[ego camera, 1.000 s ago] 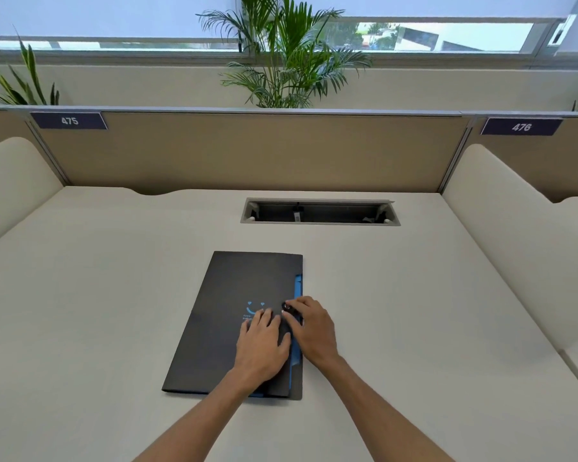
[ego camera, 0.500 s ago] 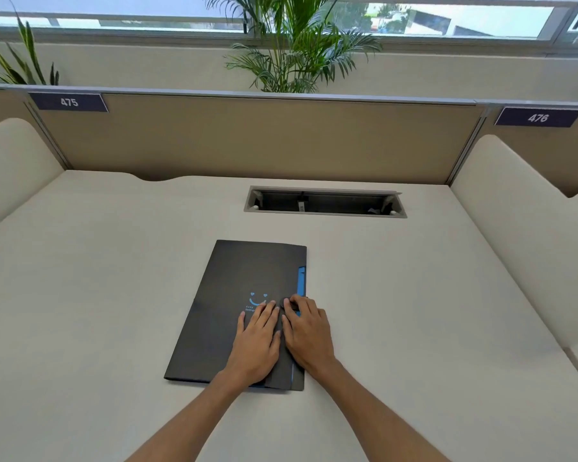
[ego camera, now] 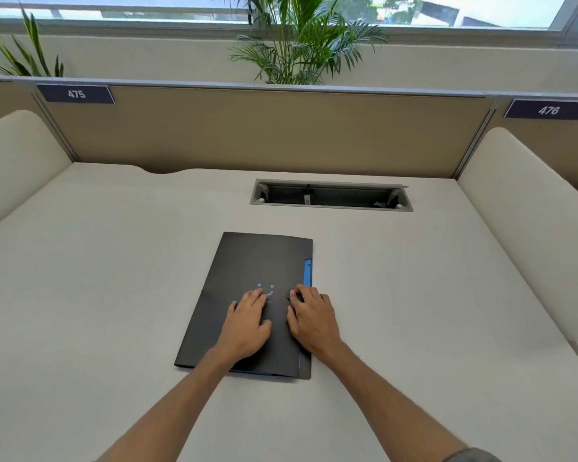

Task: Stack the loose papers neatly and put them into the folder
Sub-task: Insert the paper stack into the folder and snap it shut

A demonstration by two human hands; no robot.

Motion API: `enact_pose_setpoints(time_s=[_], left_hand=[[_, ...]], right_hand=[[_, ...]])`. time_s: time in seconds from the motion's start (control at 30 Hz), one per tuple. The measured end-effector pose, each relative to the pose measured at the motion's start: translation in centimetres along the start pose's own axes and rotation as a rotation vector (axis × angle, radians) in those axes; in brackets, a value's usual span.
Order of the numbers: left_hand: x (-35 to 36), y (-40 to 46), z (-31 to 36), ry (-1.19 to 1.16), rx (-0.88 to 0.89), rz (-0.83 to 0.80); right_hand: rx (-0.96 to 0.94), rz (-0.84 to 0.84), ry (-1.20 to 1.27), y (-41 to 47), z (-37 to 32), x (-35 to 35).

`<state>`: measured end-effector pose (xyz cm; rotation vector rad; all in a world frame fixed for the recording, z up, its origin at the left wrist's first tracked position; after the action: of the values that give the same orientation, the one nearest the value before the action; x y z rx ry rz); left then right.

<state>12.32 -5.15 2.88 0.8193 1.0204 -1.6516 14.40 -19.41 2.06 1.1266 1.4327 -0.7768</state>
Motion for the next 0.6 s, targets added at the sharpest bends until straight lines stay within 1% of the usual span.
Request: enact_pose_setpoints(time_s=[0.1,0.13,0.2,0.3,0.37,0.47,0.6], left_hand=[[-2.1,-0.3,-3.5,0.15,-0.174,0.024],[-2.5,-0.5,-4.9,0.173,-0.25,0.028],[-3.2,-1.3,-7.2,0.17,-0.385,0.046],[-4.0,-2.7,-9.0,0.147,-0.513,0.088],[-4.3,-3.2,-9.3,0.147,-0.54,0.108],[-4.2,-3.5,-9.2,0.083,-0.517,0.142],[-3.7,-3.6,-9.7,-0.198,-0.489,0.21]], right_hand=[[0.001,-0.023,0.08,-0.7,0.4,-0.2],[0.045,-0.018,0.124,-1.2,0.7,-0.3],[0.192,-0.001,0.22,-2.2,1.7,-0.6],[0.364,-0.004,0.295,-3.7,2.6,-0.9],[0.432,-0.011,0.316,-4.4,2.6,-1.1],[0.496,-0.045,0.379,-4.9,1.9,-1.1],[0.586,-0.091,0.605,-4.5,1.5,-0.5]])
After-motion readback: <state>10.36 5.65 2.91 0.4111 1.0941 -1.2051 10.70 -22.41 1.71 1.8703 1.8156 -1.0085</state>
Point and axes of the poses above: each hand's wrist, its own y-axis towards the middle knuckle, its own x-axis out of the palm, z = x × y, the point moved 6 cm from there along y, towards the middle knuckle, and after that the axes turned 6 degrees about -z, right-handed, at the moved point
